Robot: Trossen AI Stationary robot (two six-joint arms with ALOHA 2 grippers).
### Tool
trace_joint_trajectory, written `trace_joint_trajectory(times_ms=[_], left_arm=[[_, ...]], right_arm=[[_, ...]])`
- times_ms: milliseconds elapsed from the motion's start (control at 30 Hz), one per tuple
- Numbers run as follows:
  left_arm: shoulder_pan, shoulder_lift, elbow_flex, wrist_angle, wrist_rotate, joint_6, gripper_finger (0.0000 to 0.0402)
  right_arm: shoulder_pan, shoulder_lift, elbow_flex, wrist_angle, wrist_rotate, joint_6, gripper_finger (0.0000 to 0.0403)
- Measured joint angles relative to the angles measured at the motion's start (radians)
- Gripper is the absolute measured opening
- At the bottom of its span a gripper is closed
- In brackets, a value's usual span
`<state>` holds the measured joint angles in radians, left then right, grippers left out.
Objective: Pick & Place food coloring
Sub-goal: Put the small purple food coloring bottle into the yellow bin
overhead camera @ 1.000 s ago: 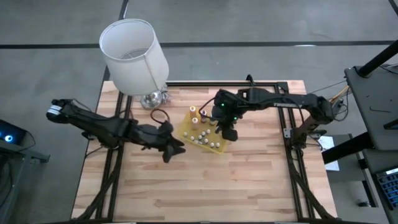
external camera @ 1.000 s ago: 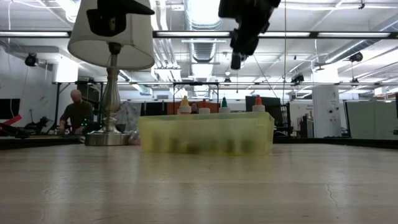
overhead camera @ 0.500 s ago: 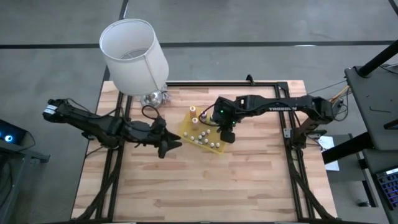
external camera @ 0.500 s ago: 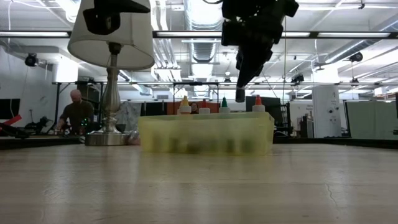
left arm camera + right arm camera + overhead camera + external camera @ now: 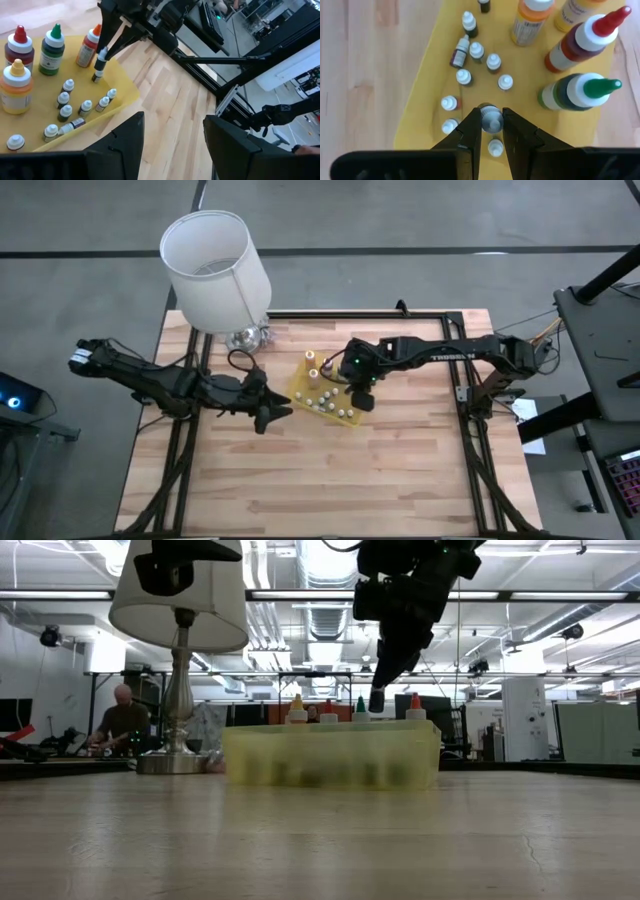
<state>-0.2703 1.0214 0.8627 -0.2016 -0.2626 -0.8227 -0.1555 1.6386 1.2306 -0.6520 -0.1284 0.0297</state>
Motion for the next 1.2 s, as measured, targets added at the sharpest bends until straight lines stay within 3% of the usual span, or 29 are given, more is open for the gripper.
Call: trace_joint_trajectory(times_ms=[633, 900, 1200], left_arm=[[0.0, 0.001, 0.0, 0.0, -0.016, -0.006, 0.0176], [0.0, 0.001, 0.0, -0.001, -0.016, -0.005, 0.0176], [0.0, 0.001, 0.0, -0.001, -0.016, -0.003, 0.0176]], right_arm=[[0.0, 0.177, 0.007, 0.058, 0.003, 0.079, 0.0058], [0.0, 0.229, 0.005, 0.061, 0.082, 0.097, 0.0058], [0.0, 0.245, 0.006, 0.089, 0.087, 0.107, 0.0059]])
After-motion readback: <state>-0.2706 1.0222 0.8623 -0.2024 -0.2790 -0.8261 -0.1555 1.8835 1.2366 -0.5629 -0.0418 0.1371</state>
